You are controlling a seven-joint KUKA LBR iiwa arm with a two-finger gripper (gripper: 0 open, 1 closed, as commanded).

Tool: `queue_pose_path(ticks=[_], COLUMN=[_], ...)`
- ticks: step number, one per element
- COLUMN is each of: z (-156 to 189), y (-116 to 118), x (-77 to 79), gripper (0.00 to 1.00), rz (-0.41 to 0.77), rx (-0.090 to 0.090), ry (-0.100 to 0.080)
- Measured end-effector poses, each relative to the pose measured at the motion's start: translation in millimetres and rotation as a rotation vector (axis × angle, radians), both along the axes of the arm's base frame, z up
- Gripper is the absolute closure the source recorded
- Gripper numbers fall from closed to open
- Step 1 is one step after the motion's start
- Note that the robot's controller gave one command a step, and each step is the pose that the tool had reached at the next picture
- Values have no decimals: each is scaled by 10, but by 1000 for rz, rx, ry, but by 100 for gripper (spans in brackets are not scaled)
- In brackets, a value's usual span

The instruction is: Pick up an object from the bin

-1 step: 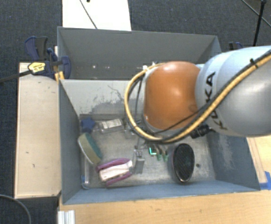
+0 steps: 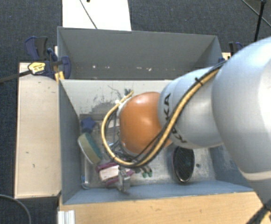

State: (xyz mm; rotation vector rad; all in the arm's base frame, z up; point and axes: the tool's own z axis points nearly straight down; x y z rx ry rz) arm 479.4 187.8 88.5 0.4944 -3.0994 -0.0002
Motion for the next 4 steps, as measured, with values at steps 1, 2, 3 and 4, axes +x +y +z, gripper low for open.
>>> queue_pose_path(ticks=[1, 2, 3, 4], z=[26, 1583, 1535, 225], y=[0, -71, -72, 183], x=[8, 63, 48, 59], gripper=[100, 100, 0, 0], rz=[-8, 23, 20, 139], rx=[2, 4, 2, 1], ry=[-2, -14, -6, 2])
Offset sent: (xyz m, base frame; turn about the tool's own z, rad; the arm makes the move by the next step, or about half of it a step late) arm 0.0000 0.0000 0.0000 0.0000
